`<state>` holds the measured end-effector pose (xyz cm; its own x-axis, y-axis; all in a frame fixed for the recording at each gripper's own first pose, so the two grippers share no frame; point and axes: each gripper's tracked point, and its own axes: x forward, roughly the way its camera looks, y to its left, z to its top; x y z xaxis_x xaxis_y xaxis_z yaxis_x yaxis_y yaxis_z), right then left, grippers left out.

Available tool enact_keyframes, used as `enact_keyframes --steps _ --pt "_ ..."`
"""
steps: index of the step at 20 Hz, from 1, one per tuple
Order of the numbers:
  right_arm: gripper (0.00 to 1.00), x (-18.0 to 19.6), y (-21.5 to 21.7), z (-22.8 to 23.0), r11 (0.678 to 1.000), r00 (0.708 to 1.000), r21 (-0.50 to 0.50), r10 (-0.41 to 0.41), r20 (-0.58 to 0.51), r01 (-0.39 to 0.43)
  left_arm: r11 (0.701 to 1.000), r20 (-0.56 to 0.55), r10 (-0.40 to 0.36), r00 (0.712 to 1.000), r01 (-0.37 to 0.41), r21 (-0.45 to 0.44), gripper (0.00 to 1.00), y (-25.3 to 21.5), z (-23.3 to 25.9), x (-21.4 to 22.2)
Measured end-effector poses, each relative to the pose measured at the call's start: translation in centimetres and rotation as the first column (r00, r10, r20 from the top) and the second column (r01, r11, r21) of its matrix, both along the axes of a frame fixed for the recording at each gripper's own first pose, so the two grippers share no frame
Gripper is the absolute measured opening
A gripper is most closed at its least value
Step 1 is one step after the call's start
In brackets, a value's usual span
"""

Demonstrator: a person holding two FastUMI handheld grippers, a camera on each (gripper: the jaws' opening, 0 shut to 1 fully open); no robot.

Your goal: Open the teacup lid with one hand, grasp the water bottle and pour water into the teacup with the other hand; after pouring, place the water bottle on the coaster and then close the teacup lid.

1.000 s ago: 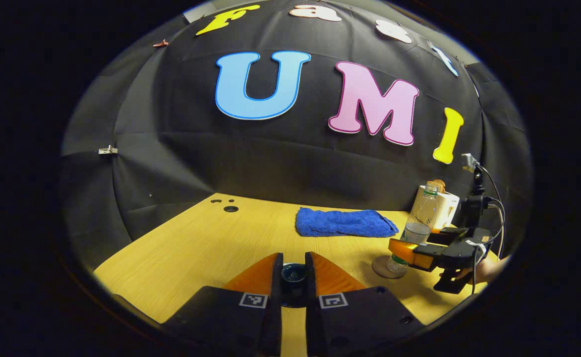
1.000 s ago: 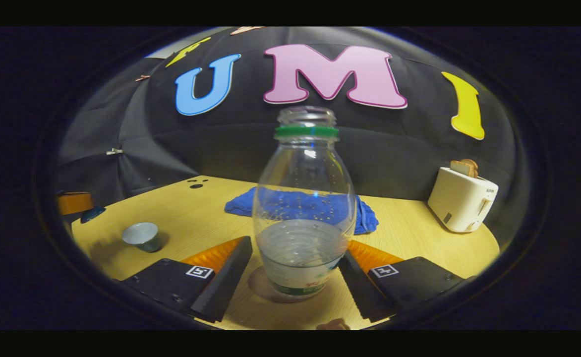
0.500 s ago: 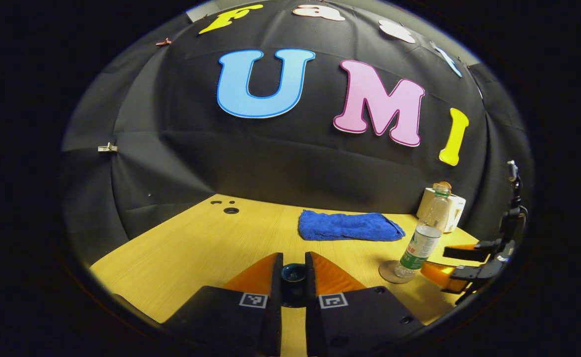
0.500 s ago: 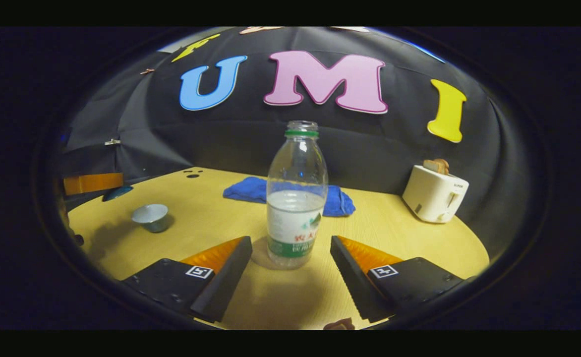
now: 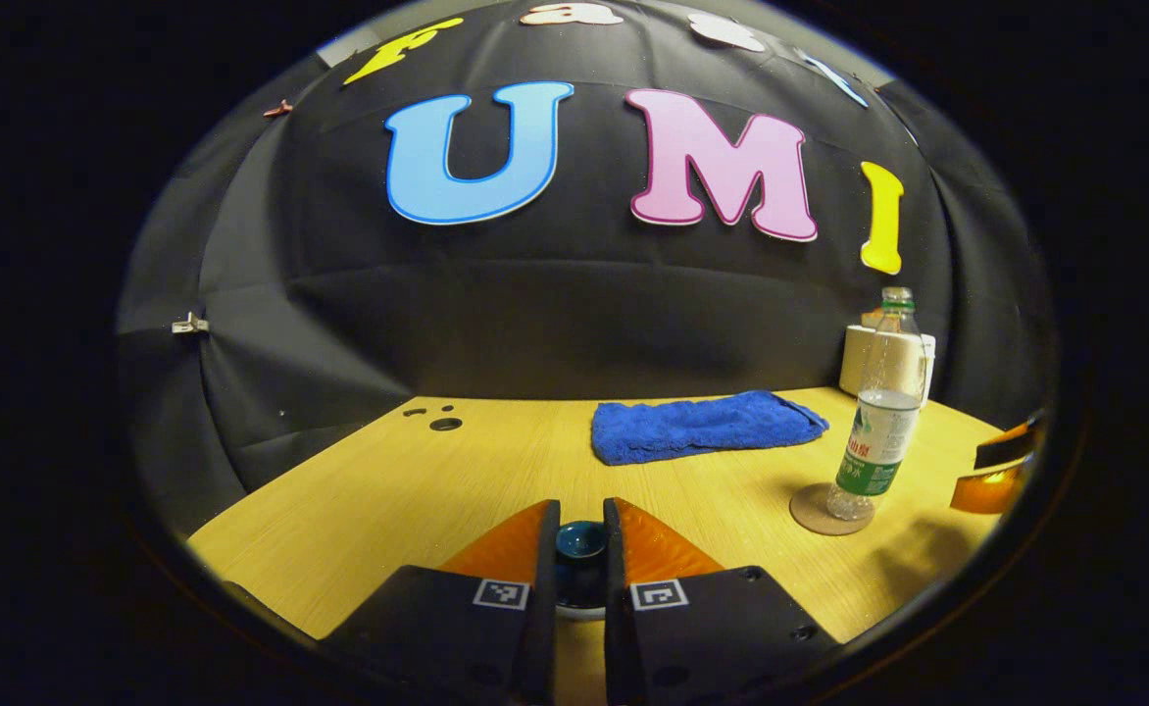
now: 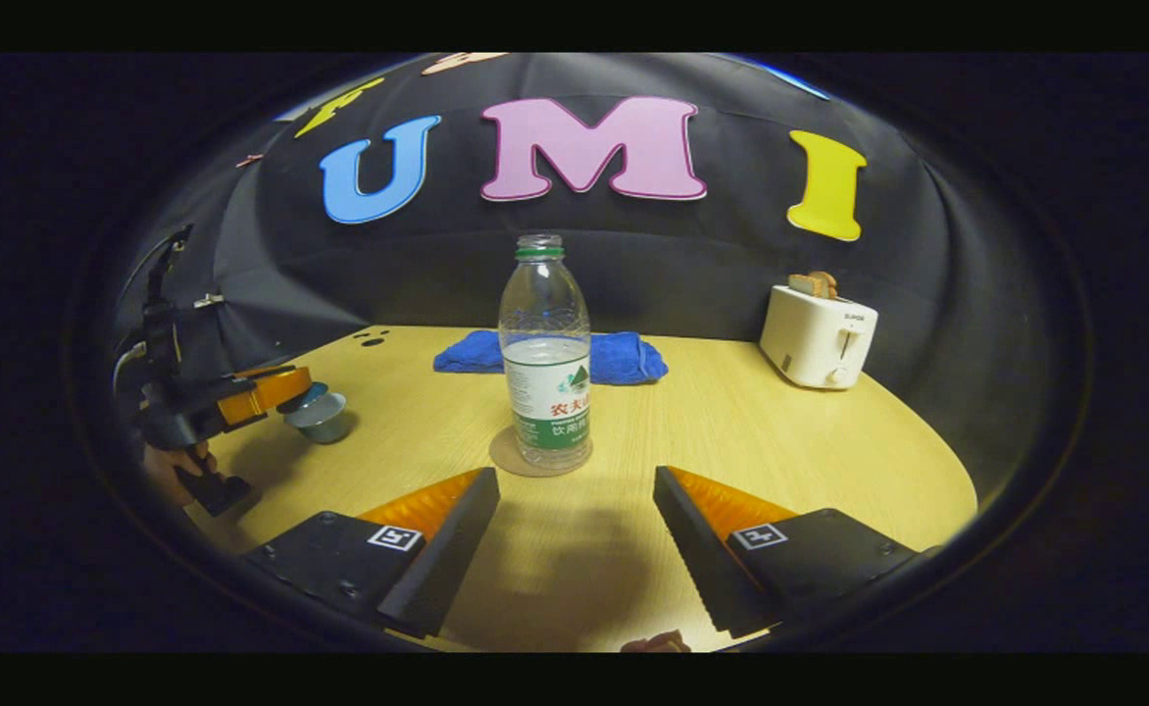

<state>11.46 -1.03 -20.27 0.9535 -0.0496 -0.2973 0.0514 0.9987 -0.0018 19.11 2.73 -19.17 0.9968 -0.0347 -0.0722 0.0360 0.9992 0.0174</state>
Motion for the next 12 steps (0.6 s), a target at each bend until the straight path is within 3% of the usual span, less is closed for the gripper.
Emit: enact_keyframes --steps 5,6,10,12 --pt "0.98 -0.4 0.7 -0.5 1.000 1.000 -0.001 0.004 -0.020 -0.005 1.000 -0.016 -0.019 1.000 0.020 0.004 0.21 -0.4 -1.3 0.4" --pt "0.98 -0.4 0.9 -0.5 1.000 1.000 -0.003 0.006 -0.019 -0.006 1.000 -0.016 -0.024 1.000 0.024 0.004 0.29 -0.6 -1.3 0.4" --pt "0.98 -0.5 0.7 0.0 1.000 1.000 -0.022 -0.018 -0.005 0.017 1.000 -0.013 -0.023 1.000 0.023 0.009 0.26 -0.6 -1.4 0.6" --pt "0.98 -0.5 0.6 0.6 0.999 0.999 -0.003 -0.036 -0.003 0.036 0.999 -0.021 -0.022 1.000 0.023 0.032 0.34 -0.6 -1.2 0.2"
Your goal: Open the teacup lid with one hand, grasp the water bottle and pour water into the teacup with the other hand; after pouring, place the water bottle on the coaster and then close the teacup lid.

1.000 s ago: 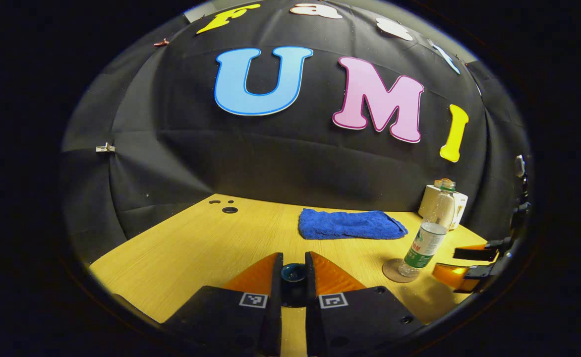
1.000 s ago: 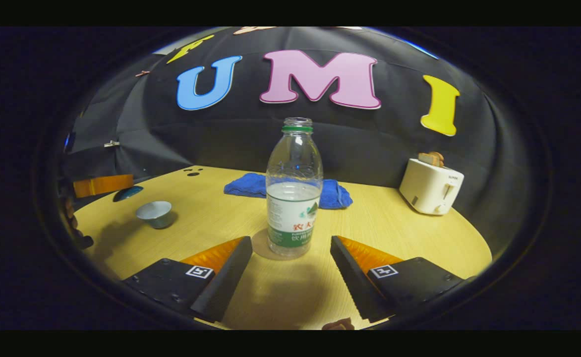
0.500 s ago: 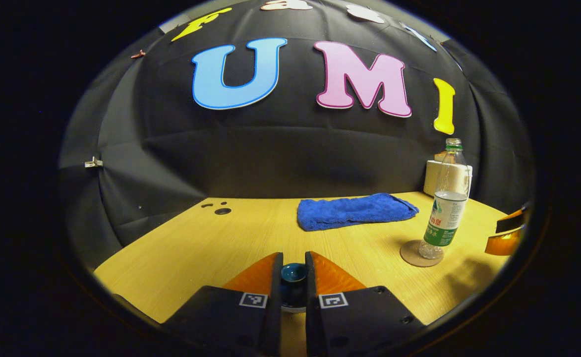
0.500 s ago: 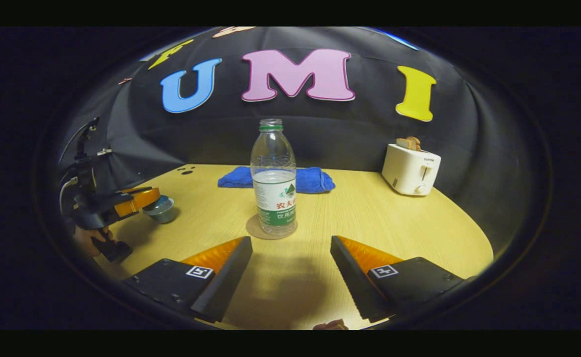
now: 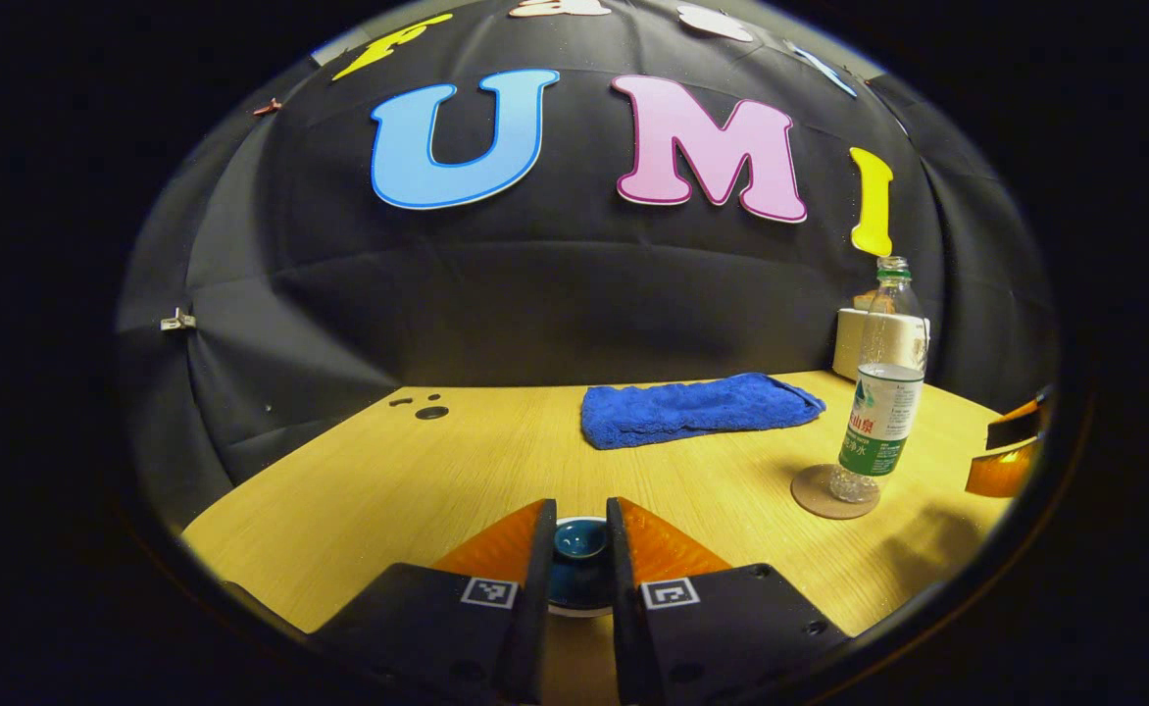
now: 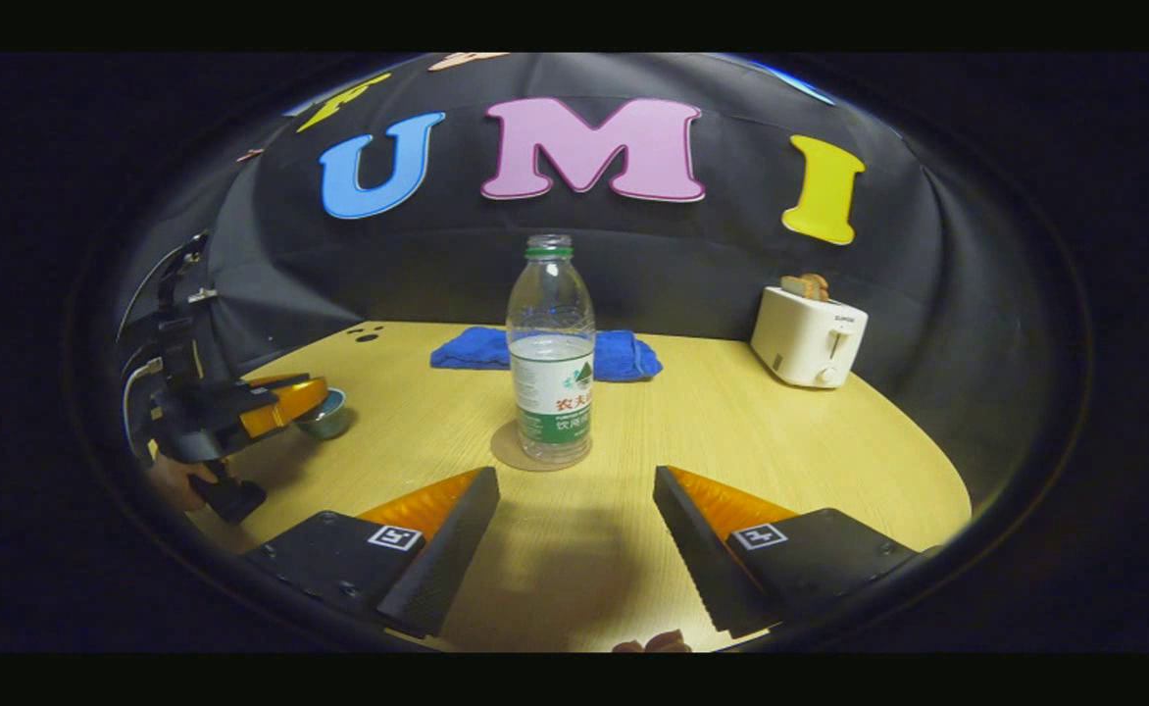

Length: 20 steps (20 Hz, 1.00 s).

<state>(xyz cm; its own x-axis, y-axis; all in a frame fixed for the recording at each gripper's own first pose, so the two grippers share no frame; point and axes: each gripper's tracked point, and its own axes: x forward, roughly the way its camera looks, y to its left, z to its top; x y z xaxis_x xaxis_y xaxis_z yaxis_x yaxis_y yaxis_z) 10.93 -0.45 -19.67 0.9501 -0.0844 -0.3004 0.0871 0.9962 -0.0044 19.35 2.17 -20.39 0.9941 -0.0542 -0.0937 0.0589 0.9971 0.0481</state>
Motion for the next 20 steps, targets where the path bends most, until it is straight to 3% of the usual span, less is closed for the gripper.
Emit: enact_keyframes --steps 1,3,4,6,7,8,11,15,20 --pt "0.99 -0.1 0.0 0.4 1.000 1.000 0.007 -0.002 -0.003 0.002 1.000 -0.005 -0.001 1.000 0.001 0.010 0.34 0.0 0.2 -0.3" --pt "0.98 -0.5 -0.5 1.9 1.000 1.000 -0.003 -0.007 -0.002 0.007 1.000 -0.010 0.004 1.000 -0.004 0.016 0.55 0.3 1.5 -1.5" --pt "0.98 -0.7 -0.7 3.1 1.000 1.000 -0.010 -0.006 0.009 0.006 1.000 -0.011 0.011 1.000 -0.011 0.017 0.83 0.5 2.4 -2.3" --pt "0.96 -1.3 -1.1 5.6 1.000 1.000 -0.023 0.002 0.029 -0.001 1.000 -0.013 0.021 1.000 -0.021 0.015 0.86 1.0 4.7 -4.5" --pt "0.96 -1.9 -1.4 6.6 1.000 1.000 -0.031 0.001 0.029 0.000 0.999 -0.017 0.037 0.999 -0.037 -0.002 0.96 1.2 5.9 -5.7" --pt "0.98 -2.7 -1.6 7.6 1.000 1.000 -0.031 0.003 0.031 -0.002 0.998 -0.020 0.051 0.998 -0.052 -0.033 1.00 1.1 7.2 -7.0" --pt "0.98 -5.2 -1.3 10.8 0.999 0.999 -0.020 0.031 0.038 -0.031 0.995 -0.016 0.069 0.997 -0.070 -0.077 0.96 -0.4 11.3 -11.3" --pt "0.98 -7.7 -2.4 15.9 0.998 0.991 -0.045 0.047 0.124 -0.042 0.993 0.061 0.075 0.995 -0.069 -0.092 0.96 -2.5 18.2 -15.5" --pt "0.98 -10.7 -4.3 20.8 1.000 0.972 -0.030 0.014 0.236 -0.008 0.987 0.165 0.063 0.984 -0.038 -0.154 0.95 -5.2 25.3 -19.6"
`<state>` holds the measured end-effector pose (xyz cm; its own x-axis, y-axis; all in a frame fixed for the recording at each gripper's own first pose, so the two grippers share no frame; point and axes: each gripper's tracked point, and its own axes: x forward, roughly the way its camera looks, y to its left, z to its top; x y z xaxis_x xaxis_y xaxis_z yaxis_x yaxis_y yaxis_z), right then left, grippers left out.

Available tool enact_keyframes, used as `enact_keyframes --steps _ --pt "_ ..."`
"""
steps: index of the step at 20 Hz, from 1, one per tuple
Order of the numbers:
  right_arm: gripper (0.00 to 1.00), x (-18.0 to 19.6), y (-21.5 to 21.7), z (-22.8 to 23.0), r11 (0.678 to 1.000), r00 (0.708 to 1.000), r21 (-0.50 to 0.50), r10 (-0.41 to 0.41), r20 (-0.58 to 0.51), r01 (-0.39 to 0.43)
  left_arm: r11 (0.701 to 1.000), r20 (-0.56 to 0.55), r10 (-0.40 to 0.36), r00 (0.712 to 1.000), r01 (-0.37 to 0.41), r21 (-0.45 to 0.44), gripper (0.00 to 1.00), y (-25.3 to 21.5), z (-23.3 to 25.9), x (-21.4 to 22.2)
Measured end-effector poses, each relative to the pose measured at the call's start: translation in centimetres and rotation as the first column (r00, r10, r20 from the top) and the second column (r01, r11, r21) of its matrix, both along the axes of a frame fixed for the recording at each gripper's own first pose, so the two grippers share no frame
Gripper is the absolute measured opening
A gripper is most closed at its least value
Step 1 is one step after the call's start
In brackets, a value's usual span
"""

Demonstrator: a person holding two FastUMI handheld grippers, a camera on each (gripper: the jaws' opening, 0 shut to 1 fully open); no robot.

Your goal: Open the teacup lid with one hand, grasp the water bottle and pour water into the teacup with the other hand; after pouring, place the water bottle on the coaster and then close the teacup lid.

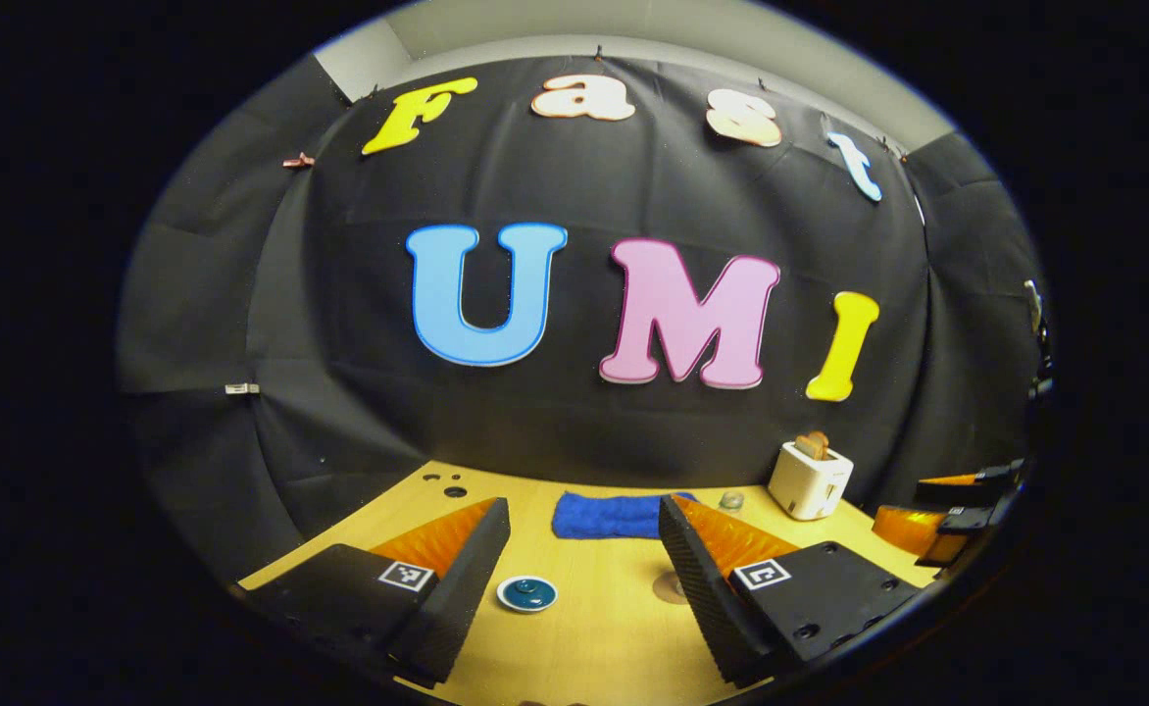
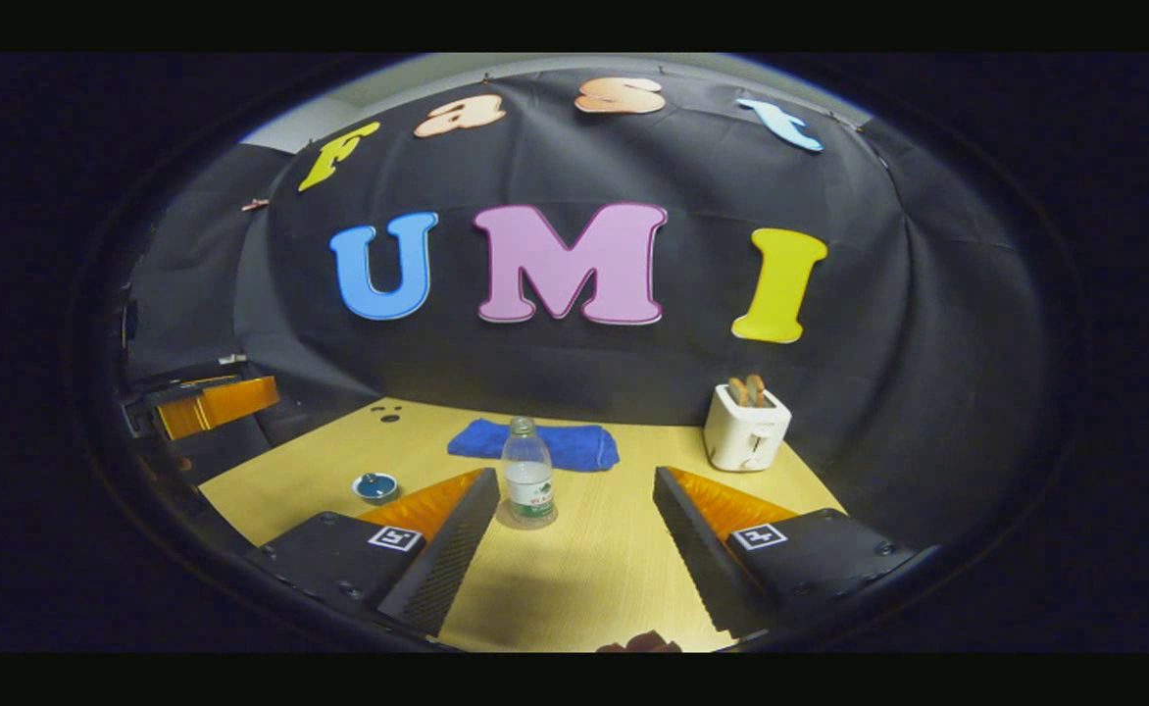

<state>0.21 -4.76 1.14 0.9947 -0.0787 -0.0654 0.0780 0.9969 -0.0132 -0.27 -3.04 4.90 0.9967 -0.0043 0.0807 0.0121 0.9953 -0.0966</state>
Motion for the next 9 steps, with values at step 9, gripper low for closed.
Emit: enact_keyframes --steps 9 --pt "0.98 -3.4 -2.9 4.1 0.994 0.989 -0.002 -0.107 0.107 0.107 1.000 0.071 0.016 0.997 -0.016 0.005 0.89 0.8 5.0 -2.9"
